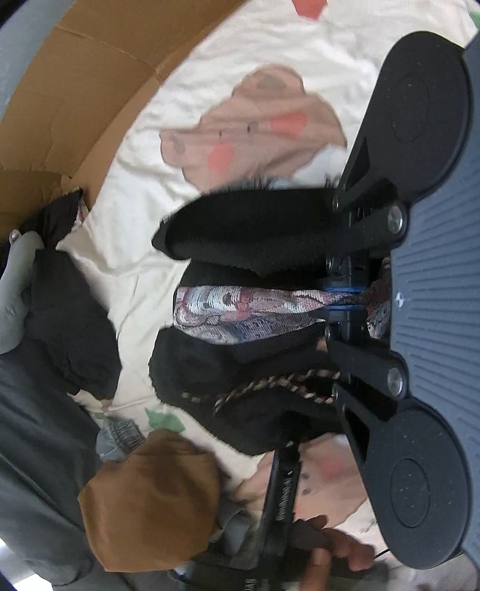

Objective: Fold clothes
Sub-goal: 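Hold the floral panel with the right tool while the left tool lifts the waist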

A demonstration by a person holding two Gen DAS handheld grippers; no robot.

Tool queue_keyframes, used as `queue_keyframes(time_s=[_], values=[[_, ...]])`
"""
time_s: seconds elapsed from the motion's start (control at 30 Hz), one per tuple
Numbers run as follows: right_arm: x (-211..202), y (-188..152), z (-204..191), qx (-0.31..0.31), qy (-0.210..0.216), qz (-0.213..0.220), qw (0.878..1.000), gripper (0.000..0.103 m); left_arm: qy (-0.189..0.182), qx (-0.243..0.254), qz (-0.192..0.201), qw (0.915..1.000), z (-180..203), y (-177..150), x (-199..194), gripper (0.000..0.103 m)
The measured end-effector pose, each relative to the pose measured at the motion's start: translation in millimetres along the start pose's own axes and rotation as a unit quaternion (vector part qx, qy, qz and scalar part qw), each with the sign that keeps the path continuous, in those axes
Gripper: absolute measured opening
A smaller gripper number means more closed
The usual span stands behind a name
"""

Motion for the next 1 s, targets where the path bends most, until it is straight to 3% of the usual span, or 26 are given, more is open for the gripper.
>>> queue_keyframes(time_s=[0.13, 0.2, 0.27, 0.43, 0.7, 1.0], values=[[-17.4, -9.2, 32.9, 0.012, -0.028, -0.005, 1.000, 0.003, 0.000, 0.020, -0.003, 0.9998, 10.2, -0.4, 7.2, 0.069], [-24.0, -16.6, 48.8, 0.015, -0.038, -0.018, 0.999, 0.003, 0.000, 0.029, -0.005, 0.9996, 15.3, -0.7, 10.8, 0.063], [-33.8, -25.1, 61.3, 0.016, -0.045, -0.018, 0.999, 0.003, 0.006, 0.044, -0.007, 0.9990, 21.1, -0.3, 12.5, 0.043], [-58.6, -52.8, 90.1, 0.053, -0.046, -0.005, 0.997, 0.003, 0.020, 0.073, -0.014, 0.9971, 37.9, 5.2, 4.6, 0.017], [-95.9, -103.0, 108.6, 0.120, -0.025, 0.024, 0.992, 0.003, 0.050, 0.125, -0.008, 0.9909, 72.9, 19.2, -16.9, 0.015], [-163.1, -134.3, 113.6, 0.125, -0.017, 0.038, 0.991, 0.003, 0.063, 0.195, 0.002, 0.9787, 131.3, 40.5, -43.1, 0.014]])
Point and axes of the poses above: each gripper's, at about its wrist camera, not at the fingertips, and x roughly the way its jaws point, z to its right, y to its top, the point moved 1 cm from there along x, roughly the way its jaws point, and after that the axes turned 7 degrees about x, right-handed, at the moved point
